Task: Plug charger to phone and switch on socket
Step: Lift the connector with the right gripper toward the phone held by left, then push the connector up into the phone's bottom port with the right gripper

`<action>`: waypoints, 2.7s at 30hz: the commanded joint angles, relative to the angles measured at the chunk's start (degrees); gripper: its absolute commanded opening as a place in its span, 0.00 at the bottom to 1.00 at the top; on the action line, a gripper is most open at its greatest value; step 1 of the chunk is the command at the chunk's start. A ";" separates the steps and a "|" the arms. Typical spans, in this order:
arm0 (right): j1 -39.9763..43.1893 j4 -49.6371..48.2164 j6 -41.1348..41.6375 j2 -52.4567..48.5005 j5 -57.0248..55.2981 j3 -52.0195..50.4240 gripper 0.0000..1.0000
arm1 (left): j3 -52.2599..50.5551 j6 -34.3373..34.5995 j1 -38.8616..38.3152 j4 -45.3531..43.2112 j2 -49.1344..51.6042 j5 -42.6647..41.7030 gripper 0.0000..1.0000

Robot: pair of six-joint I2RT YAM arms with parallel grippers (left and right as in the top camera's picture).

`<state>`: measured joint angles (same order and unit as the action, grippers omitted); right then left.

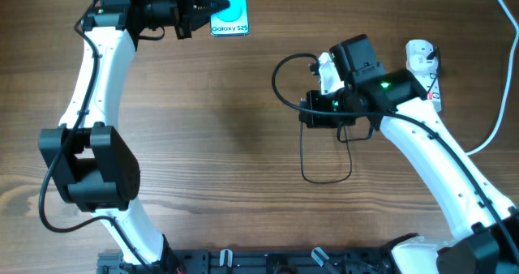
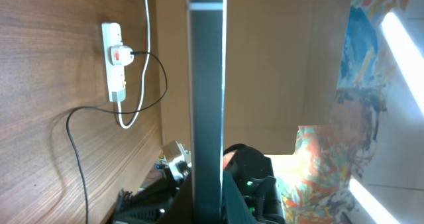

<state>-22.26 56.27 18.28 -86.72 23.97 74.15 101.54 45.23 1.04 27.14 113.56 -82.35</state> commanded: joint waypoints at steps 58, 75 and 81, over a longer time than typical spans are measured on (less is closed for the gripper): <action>-0.39 -5.70 5.95 8.17 -1.33 0.96 0.04 | 0.48 -25.35 -22.18 3.10 -1.38 13.05 0.04; -0.42 -6.10 6.95 8.17 -1.99 0.96 0.05 | 0.48 -25.55 -22.21 3.08 -1.38 16.50 0.04; -0.39 -6.12 6.75 8.15 -1.03 0.96 0.04 | 0.48 -25.38 -22.21 3.10 -1.38 17.31 0.04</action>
<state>-22.37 50.30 24.86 -78.28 21.63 74.15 101.54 21.43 -21.12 30.46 113.56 -64.51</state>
